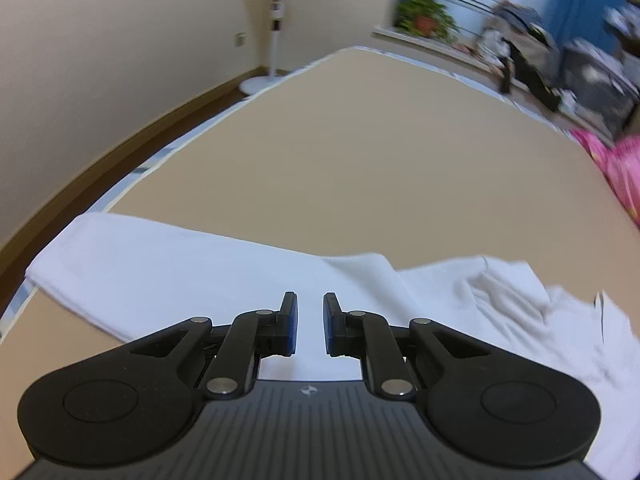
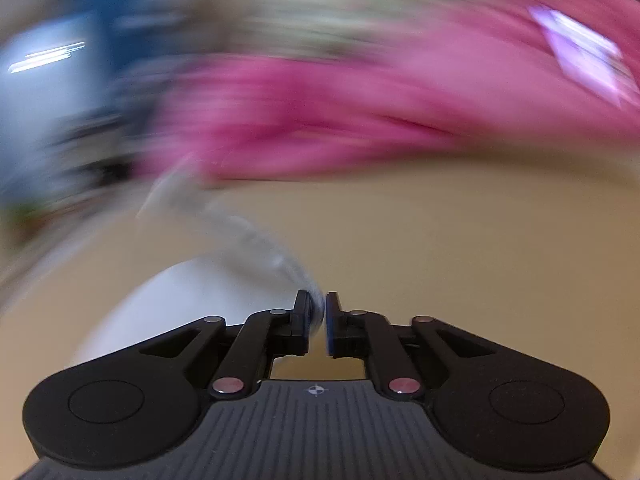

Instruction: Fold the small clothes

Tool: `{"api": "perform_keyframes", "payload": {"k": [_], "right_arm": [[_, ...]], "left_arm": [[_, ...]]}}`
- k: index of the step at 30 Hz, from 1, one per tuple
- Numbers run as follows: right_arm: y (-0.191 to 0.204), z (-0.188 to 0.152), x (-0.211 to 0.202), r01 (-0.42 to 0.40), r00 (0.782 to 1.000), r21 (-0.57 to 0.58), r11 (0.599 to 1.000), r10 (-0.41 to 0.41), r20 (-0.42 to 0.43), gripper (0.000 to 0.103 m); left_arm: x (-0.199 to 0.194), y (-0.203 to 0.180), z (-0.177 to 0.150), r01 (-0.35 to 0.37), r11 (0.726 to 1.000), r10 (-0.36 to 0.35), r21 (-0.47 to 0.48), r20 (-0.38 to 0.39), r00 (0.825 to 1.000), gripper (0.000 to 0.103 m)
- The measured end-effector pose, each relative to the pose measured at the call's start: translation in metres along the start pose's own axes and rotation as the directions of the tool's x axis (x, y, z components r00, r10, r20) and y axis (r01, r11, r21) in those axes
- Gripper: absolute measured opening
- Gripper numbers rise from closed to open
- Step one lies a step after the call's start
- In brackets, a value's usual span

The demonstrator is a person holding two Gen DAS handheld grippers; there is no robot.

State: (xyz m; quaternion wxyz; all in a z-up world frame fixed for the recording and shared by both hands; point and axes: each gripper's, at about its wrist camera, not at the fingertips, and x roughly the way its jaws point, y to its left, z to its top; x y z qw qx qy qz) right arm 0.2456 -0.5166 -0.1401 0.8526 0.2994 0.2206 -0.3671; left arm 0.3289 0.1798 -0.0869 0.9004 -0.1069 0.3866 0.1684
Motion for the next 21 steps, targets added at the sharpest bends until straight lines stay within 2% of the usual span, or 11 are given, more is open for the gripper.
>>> {"api": "perform_keyframes", "payload": {"k": [1, 4, 6, 8, 10, 12, 13, 17, 21], "right_arm": [[-0.041, -0.007, 0.016, 0.063, 0.997, 0.079, 0.995, -0.059, -0.054, 0.01], [-0.09, -0.023, 0.041, 0.091, 0.98, 0.185, 0.979, -0.055, -0.191, 0.01], [-0.094, -0.018, 0.043, -0.008, 0.987, 0.24, 0.971, 0.047, -0.156, 0.01], [-0.093, -0.015, 0.046, -0.026, 0.989, 0.202, 0.979, 0.055, -0.138, 0.023], [-0.09, -0.014, 0.06, -0.034, 0.989, 0.195, 0.98, 0.061, -0.138, 0.023], [-0.092, -0.011, 0.067, -0.04, 0.99, 0.188, 0.981, 0.064, -0.124, 0.019], [-0.093, -0.01, 0.067, -0.042, 0.99, 0.181, 0.983, 0.065, -0.124, 0.004], [-0.101, -0.004, 0.077, -0.048, 0.995, 0.218, 0.975, 0.065, -0.072, 0.002], [-0.11, -0.004, 0.081, 0.029, 0.998, 0.285, 0.958, -0.013, -0.06, 0.003]], "left_arm": [[0.001, -0.006, -0.003, 0.007, 1.0, -0.007, 0.019, -0.001, 1.0, 0.014], [0.004, -0.024, -0.013, 0.032, 0.996, -0.033, 0.083, 0.003, 0.999, 0.015], [0.007, -0.036, -0.02, 0.032, 0.992, -0.033, 0.124, 0.01, 0.999, 0.015], [0.011, -0.043, -0.026, 0.033, 0.989, -0.034, 0.145, 0.007, 0.999, 0.015], [0.015, -0.048, -0.031, 0.043, 0.988, -0.044, 0.151, 0.0, 0.999, 0.015], [0.019, -0.053, -0.036, 0.061, 0.985, -0.062, 0.163, -0.002, 0.998, 0.015], [0.02, -0.056, -0.037, 0.071, 0.982, -0.072, 0.173, -0.002, 0.997, 0.015], [0.025, -0.071, -0.042, 0.168, 0.968, -0.17, 0.188, -0.006, 0.985, 0.015], [0.044, -0.099, -0.037, 0.259, 0.946, -0.258, 0.194, -0.029, 0.966, 0.016]]}}
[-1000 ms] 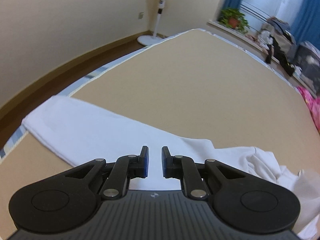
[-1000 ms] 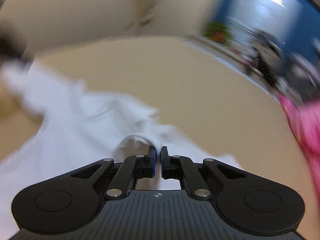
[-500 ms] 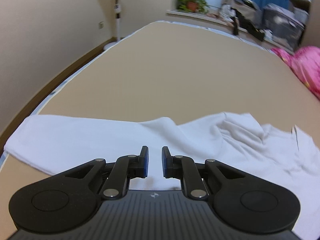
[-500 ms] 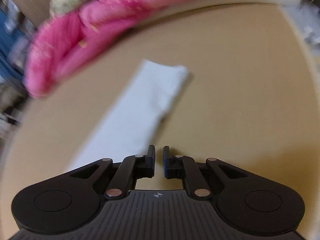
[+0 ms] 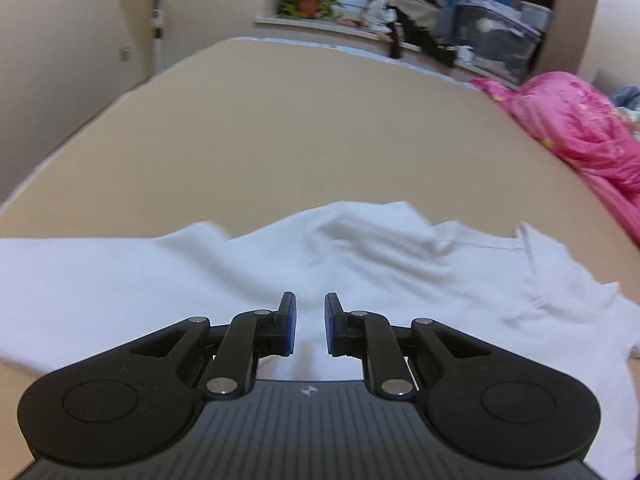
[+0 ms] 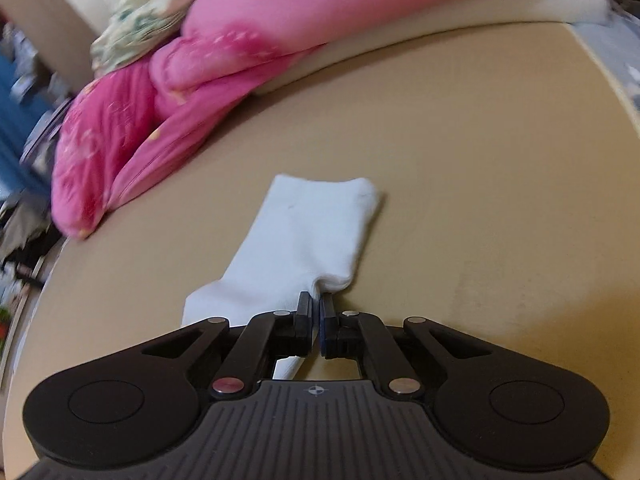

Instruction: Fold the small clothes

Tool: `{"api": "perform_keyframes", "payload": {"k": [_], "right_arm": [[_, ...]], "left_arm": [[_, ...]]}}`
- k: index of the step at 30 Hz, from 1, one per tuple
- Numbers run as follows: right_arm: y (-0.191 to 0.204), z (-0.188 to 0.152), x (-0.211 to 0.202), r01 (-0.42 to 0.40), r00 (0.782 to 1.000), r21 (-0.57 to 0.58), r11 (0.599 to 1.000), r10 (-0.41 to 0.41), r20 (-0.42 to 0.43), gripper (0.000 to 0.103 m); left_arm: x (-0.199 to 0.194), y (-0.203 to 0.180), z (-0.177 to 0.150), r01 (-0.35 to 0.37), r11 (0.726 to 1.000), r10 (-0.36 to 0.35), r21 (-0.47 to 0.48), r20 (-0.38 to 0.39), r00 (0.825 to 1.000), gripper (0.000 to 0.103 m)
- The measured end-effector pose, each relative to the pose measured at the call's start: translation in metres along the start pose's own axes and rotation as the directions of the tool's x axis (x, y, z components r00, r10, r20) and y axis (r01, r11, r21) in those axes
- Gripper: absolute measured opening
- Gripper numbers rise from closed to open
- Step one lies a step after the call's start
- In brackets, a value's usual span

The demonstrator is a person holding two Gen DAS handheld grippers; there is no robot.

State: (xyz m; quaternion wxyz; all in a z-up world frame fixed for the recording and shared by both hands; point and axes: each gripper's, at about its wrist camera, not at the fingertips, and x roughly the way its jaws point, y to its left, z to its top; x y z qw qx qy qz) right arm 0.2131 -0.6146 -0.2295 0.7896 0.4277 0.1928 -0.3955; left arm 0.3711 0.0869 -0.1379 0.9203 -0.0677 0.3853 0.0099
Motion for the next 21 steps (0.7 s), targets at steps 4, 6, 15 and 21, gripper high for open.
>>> {"api": "perform_keyframes", "payload": {"k": [4, 6, 15, 21], "right_arm": [[0.02, -0.004, -0.01, 0.066, 0.996, -0.061, 0.996, -0.063, 0.062, 0.006], [0.028, -0.005, -0.02, 0.111, 0.988, -0.089, 0.99, -0.1, 0.121, 0.006], [0.067, -0.014, -0.077, 0.069, 0.962, -0.234, 0.97, -0.002, 0.273, 0.01], [0.114, -0.043, -0.096, -0.222, 0.961, -0.386, 0.896, 0.268, 0.07, 0.016]], "left_arm": [[0.043, -0.031, 0.019, 0.061, 0.997, -0.06, 0.036, -0.014, 0.998, 0.016], [0.072, -0.041, 0.032, 0.057, 0.998, -0.056, 0.034, -0.027, 0.998, 0.016], [0.119, -0.074, 0.096, -0.074, 0.987, 0.078, 0.142, -0.03, 0.996, 0.031], [0.191, -0.107, 0.103, -0.069, 0.952, 0.137, 0.297, -0.215, 0.967, 0.015]]}}
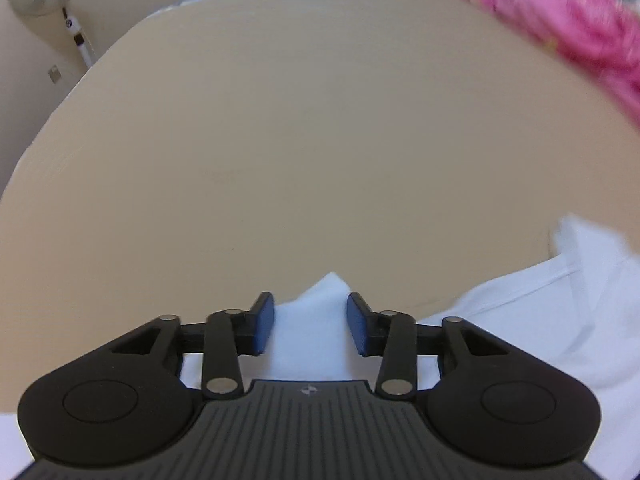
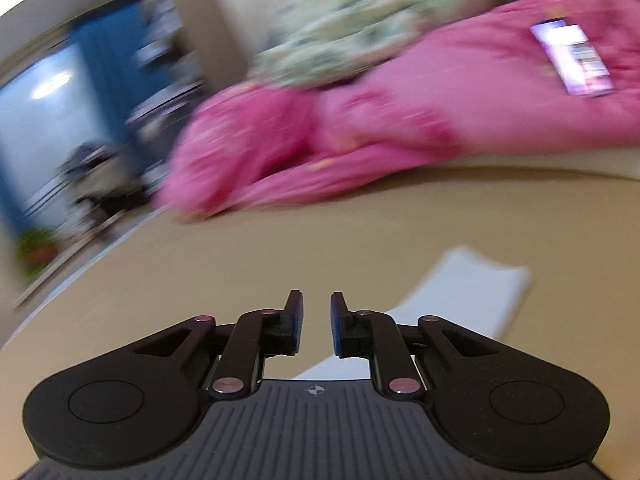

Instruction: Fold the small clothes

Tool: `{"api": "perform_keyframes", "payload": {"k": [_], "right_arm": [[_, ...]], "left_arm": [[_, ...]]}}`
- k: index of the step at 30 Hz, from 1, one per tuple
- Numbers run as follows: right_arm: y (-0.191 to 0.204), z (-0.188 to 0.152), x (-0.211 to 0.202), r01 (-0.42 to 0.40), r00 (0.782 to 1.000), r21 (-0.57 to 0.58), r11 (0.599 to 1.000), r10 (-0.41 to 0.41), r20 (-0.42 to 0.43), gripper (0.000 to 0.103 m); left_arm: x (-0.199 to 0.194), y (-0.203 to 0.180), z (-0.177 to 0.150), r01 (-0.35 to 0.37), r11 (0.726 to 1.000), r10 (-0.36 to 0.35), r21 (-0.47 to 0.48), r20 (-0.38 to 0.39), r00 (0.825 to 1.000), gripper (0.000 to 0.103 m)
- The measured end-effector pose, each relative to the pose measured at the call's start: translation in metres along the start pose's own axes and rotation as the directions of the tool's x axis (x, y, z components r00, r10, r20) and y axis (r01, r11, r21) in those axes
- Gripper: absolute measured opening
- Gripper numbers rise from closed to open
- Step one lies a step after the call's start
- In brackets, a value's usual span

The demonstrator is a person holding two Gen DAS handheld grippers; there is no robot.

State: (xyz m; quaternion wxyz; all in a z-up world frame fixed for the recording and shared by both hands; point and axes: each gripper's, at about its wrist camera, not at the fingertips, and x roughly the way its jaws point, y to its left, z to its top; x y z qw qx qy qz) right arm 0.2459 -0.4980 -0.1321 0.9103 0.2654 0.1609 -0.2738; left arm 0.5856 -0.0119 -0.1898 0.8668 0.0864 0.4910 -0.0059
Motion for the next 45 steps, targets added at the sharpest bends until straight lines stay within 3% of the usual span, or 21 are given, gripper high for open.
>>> {"api": "perform_keyframes", "payload": {"k": [1, 6, 7, 9, 11, 13, 16, 17, 20, 23, 24, 26, 28, 30, 32, 33, 35, 38, 39, 42, 45], "right_arm": [[0.007, -0.002, -0.001, -0.032, 0.999, -0.009, 0.999, 0.032, -0.022, 0.016], [0.032, -0.007, -0.008, -0.14, 0.985, -0.048, 0.989, 0.134, -0.112, 0.016], [0.035, -0.007, -0.01, -0.153, 0.982, -0.062, 0.986, 0.145, -0.118, 0.016], [0.043, -0.005, -0.014, -0.172, 0.979, -0.091, 0.981, 0.16, -0.127, 0.017], [0.05, -0.006, -0.016, -0.18, 0.977, -0.116, 0.977, 0.163, -0.141, 0.02], [0.055, -0.01, -0.017, -0.193, 0.972, -0.124, 0.973, 0.173, -0.156, 0.02], [0.058, -0.015, -0.015, -0.202, 0.968, -0.121, 0.972, 0.179, -0.177, 0.02], [0.059, -0.015, -0.015, -0.203, 0.967, -0.121, 0.972, 0.179, -0.183, 0.02], [0.058, -0.016, -0.015, -0.211, 0.963, -0.119, 0.97, 0.186, -0.194, 0.02], [0.059, -0.019, -0.013, -0.214, 0.962, -0.144, 0.966, 0.183, -0.2, 0.02], [0.059, -0.02, -0.012, -0.209, 0.964, -0.153, 0.966, 0.176, -0.201, 0.02], [0.057, -0.019, -0.01, -0.202, 0.964, -0.147, 0.968, 0.171, -0.203, 0.02], [0.055, -0.016, -0.009, -0.202, 0.964, -0.127, 0.971, 0.174, -0.203, 0.02], [0.057, -0.014, -0.01, -0.21, 0.963, -0.121, 0.97, 0.184, -0.196, 0.02], [0.061, -0.015, -0.013, -0.214, 0.964, -0.131, 0.968, 0.188, -0.187, 0.02], [0.064, -0.016, -0.016, -0.222, 0.964, -0.141, 0.965, 0.195, -0.183, 0.021], [0.07, -0.019, -0.023, -0.227, 0.966, -0.175, 0.958, 0.199, -0.167, 0.021], [0.076, -0.018, -0.042, -0.233, 0.97, -0.233, 0.944, 0.208, -0.128, 0.022], [0.076, -0.015, -0.051, -0.242, 0.968, -0.221, 0.945, 0.219, -0.124, 0.023], [0.074, -0.008, -0.077, -0.293, 0.951, -0.153, 0.944, 0.271, -0.149, 0.026], [0.071, -0.019, -0.112, -0.337, 0.927, -0.108, 0.935, 0.309, -0.214, 0.026]], "left_arm": [[0.01, -0.004, 0.001, -0.048, 0.998, 0.048, 0.033, -0.004, 0.999, 0.002], [0.012, -0.02, 0.004, -0.129, 0.991, 0.126, 0.03, 0.091, 0.988, 0.001], [0.001, -0.027, 0.006, -0.098, 0.995, 0.097, 0.001, 0.144, 0.985, 0.002], [-0.017, -0.051, 0.011, 0.057, 0.998, -0.052, -0.016, 0.207, 0.977, 0.003], [-0.017, -0.083, 0.017, 0.219, 0.976, -0.215, 0.0, 0.183, 0.959, 0.017], [-0.007, -0.12, 0.024, 0.352, 0.936, -0.35, 0.016, 0.145, 0.925, 0.025], [0.021, -0.169, 0.03, 0.38, 0.925, -0.378, 0.002, 0.092, 0.921, 0.025], [0.036, -0.18, 0.035, 0.396, 0.918, -0.395, -0.021, 0.048, 0.918, 0.009], [0.056, -0.205, 0.041, 0.308, 0.951, -0.308, 0.007, 0.09, 0.947, 0.003], [0.052, -0.214, 0.052, 0.276, 0.961, -0.274, -0.006, 0.098, 0.957, 0.004], [0.039, -0.215, 0.052, 0.278, 0.96, -0.275, -0.009, 0.125, 0.953, 0.004], [0.003, -0.206, 0.047, 0.33, 0.944, -0.318, -0.022, 0.21, 0.925, 0.005], [-0.01, -0.197, 0.03, 0.365, 0.93, -0.351, -0.028, 0.215, 0.911, 0.005], [-0.002, -0.193, 0.014, 0.365, 0.929, -0.351, -0.054, 0.177, 0.92, 0.005], [0.034, -0.2, 0.009, 0.288, 0.956, -0.287, -0.062, 0.021, 0.958, 0.007], [0.039, -0.198, 0.007, 0.297, 0.953, -0.296, -0.057, 0.019, 0.955, 0.006], [0.016, -0.195, 0.019, 0.237, 0.97, -0.235, -0.047, 0.052, 0.971, 0.007], [-0.059, -0.166, 0.01, 0.292, 0.956, -0.277, -0.041, 0.209, 0.938, 0.022], [-0.08, -0.156, 0.0, 0.27, 0.963, -0.256, -0.028, 0.234, 0.938, 0.025], [-0.142, -0.121, -0.05, 0.207, 0.978, -0.205, 0.021, 0.286, 0.936, 0.028], [-0.192, -0.074, -0.128, 0.173, 0.985, -0.163, -0.01, 0.29, 0.943, 0.029]]}}
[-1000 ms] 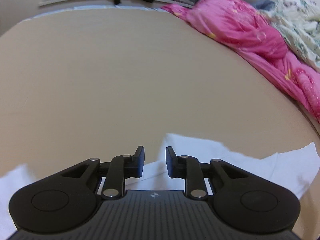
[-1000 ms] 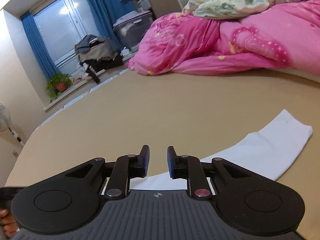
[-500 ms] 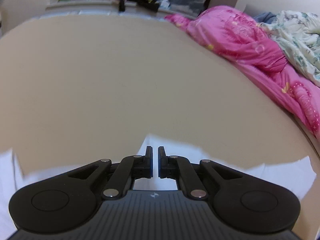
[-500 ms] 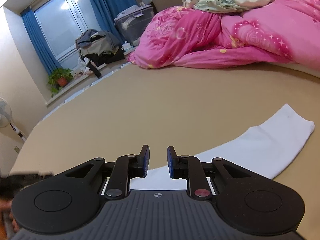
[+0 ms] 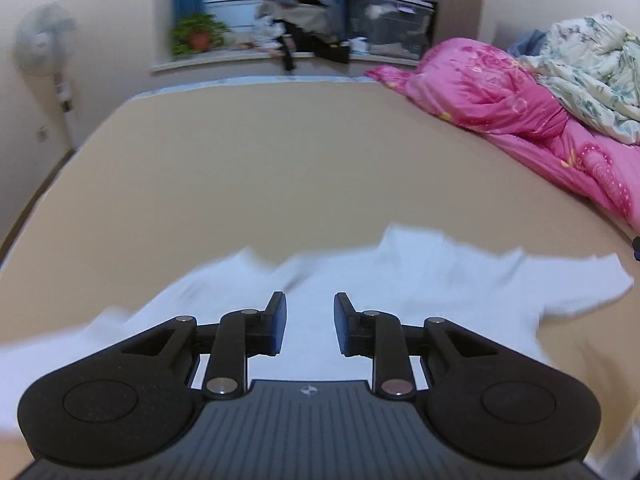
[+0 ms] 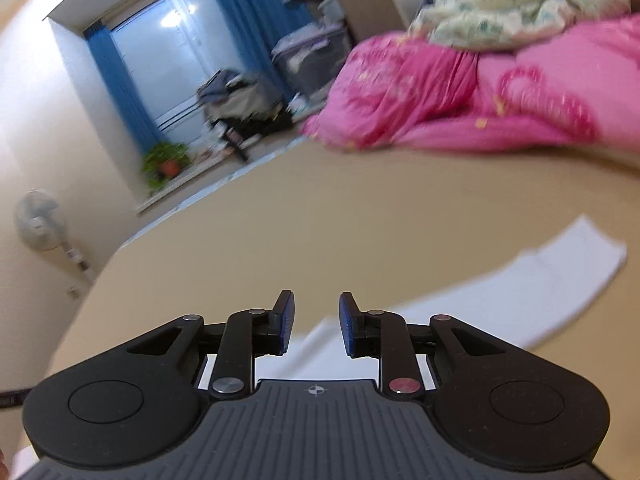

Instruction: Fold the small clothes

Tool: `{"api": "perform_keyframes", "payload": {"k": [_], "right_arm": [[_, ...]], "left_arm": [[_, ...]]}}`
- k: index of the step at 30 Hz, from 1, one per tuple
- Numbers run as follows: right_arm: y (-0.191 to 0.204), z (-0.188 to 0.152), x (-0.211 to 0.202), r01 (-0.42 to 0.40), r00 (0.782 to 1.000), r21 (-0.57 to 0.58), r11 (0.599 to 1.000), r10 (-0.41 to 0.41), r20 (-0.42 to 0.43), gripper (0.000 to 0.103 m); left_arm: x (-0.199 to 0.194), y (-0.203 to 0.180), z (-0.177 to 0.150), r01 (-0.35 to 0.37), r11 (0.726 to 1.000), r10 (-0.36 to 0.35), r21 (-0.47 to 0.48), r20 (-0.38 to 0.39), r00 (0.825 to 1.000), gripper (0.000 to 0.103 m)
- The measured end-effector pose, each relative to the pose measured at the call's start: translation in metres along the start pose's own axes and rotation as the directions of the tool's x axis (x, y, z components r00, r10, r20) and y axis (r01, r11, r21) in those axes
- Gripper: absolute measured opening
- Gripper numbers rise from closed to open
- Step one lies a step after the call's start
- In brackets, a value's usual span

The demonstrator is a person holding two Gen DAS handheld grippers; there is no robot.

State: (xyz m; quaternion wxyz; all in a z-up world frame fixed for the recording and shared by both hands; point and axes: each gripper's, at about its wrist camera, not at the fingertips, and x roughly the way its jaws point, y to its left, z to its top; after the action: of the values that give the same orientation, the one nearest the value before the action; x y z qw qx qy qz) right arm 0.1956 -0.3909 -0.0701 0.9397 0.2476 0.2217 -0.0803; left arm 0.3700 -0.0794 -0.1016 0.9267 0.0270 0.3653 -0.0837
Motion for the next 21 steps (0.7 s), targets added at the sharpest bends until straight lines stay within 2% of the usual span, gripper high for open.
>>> {"api": "perform_keyframes", "payload": {"k": [3, 6, 10, 12, 14, 15, 16, 17, 21], "right_arm": [[0.011, -0.032, -0.034, -0.04, 0.995, -0.023, 0.999, 0.038, -0.092, 0.026], [0.015, -0.067, -0.063, -0.052, 0.984, -0.041, 0.998, 0.045, -0.171, 0.026], [0.006, -0.117, -0.081, 0.003, 0.953, -0.043, 0.999, -0.016, -0.302, 0.026], [-0.002, -0.142, -0.081, 0.055, 0.92, -0.052, 0.997, -0.07, -0.386, 0.026], [-0.008, -0.163, -0.079, 0.101, 0.879, -0.073, 0.992, -0.124, -0.461, 0.026], [-0.01, -0.173, -0.076, 0.126, 0.853, -0.089, 0.988, -0.154, -0.499, 0.026], [-0.01, -0.18, -0.077, 0.13, 0.84, -0.094, 0.987, -0.16, -0.519, 0.026], [-0.01, -0.184, -0.076, 0.123, 0.832, -0.094, 0.988, -0.155, -0.533, 0.026], [-0.006, -0.197, -0.078, 0.149, 0.809, -0.154, 0.977, -0.21, -0.548, 0.026]], "left_arm": [[-0.058, 0.032, -0.058, -0.029, 0.995, 0.025, -0.091, -0.047, 0.999, 0.028], [-0.134, 0.09, -0.131, -0.082, 0.98, 0.062, -0.182, -0.112, 0.992, 0.028], [-0.166, 0.113, -0.206, -0.116, 0.951, 0.057, -0.287, -0.208, 0.976, 0.031], [-0.167, 0.117, -0.24, -0.158, 0.939, 0.069, -0.306, -0.281, 0.957, 0.032], [-0.168, 0.119, -0.263, -0.209, 0.937, 0.095, -0.281, -0.369, 0.924, 0.032], [-0.169, 0.12, -0.27, -0.213, 0.939, 0.094, -0.271, -0.394, 0.914, 0.033], [-0.175, 0.127, -0.279, -0.207, 0.941, 0.085, -0.268, -0.405, 0.91, 0.039], [-0.176, 0.13, -0.283, -0.203, 0.94, 0.075, -0.273, -0.416, 0.906, 0.044], [-0.177, 0.139, -0.29, -0.199, 0.92, 0.032, -0.339, -0.439, 0.898, 0.044]]}}
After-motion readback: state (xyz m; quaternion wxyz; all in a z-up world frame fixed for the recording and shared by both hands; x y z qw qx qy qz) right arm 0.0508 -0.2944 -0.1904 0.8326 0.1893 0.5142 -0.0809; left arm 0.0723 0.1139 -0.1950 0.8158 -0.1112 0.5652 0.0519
